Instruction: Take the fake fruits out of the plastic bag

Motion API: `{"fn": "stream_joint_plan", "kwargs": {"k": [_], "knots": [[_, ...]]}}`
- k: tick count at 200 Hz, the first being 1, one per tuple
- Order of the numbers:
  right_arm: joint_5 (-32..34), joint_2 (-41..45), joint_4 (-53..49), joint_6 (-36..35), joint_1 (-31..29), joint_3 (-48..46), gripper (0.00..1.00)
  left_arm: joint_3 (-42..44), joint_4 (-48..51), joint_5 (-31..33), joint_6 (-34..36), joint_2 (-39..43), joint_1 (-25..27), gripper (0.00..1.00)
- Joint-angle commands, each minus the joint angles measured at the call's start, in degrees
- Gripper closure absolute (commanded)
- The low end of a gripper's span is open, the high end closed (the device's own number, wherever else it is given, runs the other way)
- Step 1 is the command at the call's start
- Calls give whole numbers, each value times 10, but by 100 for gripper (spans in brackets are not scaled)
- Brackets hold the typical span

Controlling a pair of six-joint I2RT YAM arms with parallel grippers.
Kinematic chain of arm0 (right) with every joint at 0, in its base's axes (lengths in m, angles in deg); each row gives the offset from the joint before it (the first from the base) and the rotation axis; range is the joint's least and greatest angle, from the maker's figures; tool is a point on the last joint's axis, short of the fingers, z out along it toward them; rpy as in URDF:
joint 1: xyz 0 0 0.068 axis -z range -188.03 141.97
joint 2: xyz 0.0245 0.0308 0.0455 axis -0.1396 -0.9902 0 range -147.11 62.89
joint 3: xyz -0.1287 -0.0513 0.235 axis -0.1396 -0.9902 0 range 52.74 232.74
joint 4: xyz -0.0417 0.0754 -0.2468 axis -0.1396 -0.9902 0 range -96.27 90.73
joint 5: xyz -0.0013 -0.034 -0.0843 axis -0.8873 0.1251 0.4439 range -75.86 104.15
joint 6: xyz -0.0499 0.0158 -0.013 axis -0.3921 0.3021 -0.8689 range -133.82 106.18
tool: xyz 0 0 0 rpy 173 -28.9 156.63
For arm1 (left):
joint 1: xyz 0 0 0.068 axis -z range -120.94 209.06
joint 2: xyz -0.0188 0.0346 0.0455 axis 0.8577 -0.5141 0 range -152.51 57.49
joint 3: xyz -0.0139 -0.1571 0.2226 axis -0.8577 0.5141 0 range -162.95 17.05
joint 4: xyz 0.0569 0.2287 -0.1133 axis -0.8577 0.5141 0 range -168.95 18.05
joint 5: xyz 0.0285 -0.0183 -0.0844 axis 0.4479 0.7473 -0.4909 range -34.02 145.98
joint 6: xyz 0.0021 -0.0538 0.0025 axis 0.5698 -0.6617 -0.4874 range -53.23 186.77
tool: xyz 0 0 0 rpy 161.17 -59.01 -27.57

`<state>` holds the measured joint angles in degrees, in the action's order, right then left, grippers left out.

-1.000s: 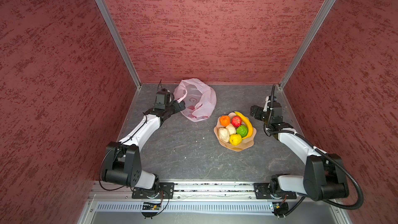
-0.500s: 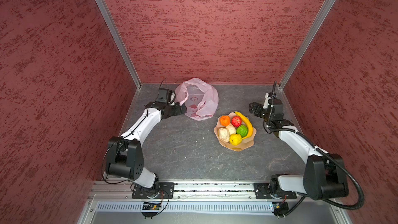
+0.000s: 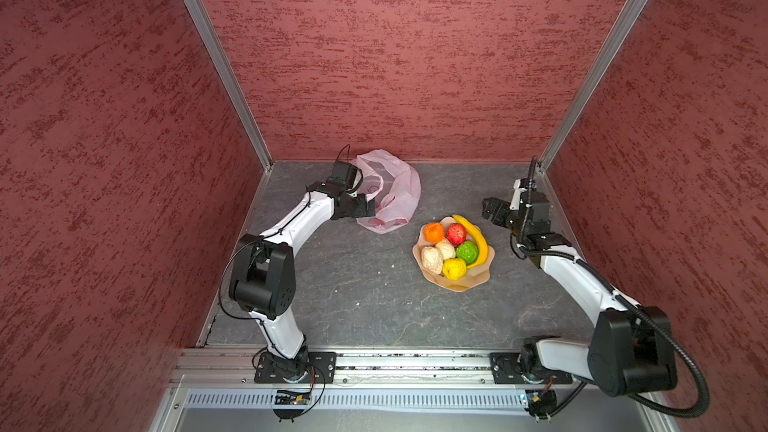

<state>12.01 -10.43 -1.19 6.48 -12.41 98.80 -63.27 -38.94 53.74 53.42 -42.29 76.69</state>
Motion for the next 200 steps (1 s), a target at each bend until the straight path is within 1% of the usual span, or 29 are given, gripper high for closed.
{"fn": "stream_joint_plan", "kwargs": {"k": [1, 19, 49, 61, 73, 84, 104, 123, 131, 147, 163, 187, 200], "knots": [[-19, 2, -1, -11, 3, 4, 1, -8, 26, 122, 27, 11, 23, 0], [-34, -5, -5, -12, 3, 9, 1, -8, 34, 181, 43, 13, 39, 0], [-113, -23, -19, -20, 2, 33, 8, -23, 58, 255, 68, -2, 62, 0], [-131, -26, -24, -22, -4, 39, 11, -36, 77, 280, 71, -15, 68, 0], [-146, -26, -32, -24, -18, 46, 15, -42, 83, 278, 71, -19, 70, 1], [-149, -25, -36, -25, -38, 55, 17, -39, 80, 274, 69, -17, 72, 0], [-130, -26, -40, -19, -72, 67, 17, -27, 69, 266, 85, -8, 81, 0], [-134, -32, -27, -7, -94, 73, 17, -16, 61, 244, 118, -2, 90, 0], [-133, -36, -29, -7, -103, 80, 17, -17, 67, 246, 128, -1, 94, 0], [-129, -47, -31, -7, -120, 92, 16, -21, 78, 284, 139, -5, 104, 0], [-132, -55, -28, -4, -133, 98, 14, -25, 90, 320, 134, -9, 107, 1], [-135, -65, -27, -3, -146, 107, 12, -45, 120, 428, 104, -26, 110, 0], [-134, -66, -26, -3, -151, 106, 11, -50, 122, 460, 114, -38, 113, 0]]}}
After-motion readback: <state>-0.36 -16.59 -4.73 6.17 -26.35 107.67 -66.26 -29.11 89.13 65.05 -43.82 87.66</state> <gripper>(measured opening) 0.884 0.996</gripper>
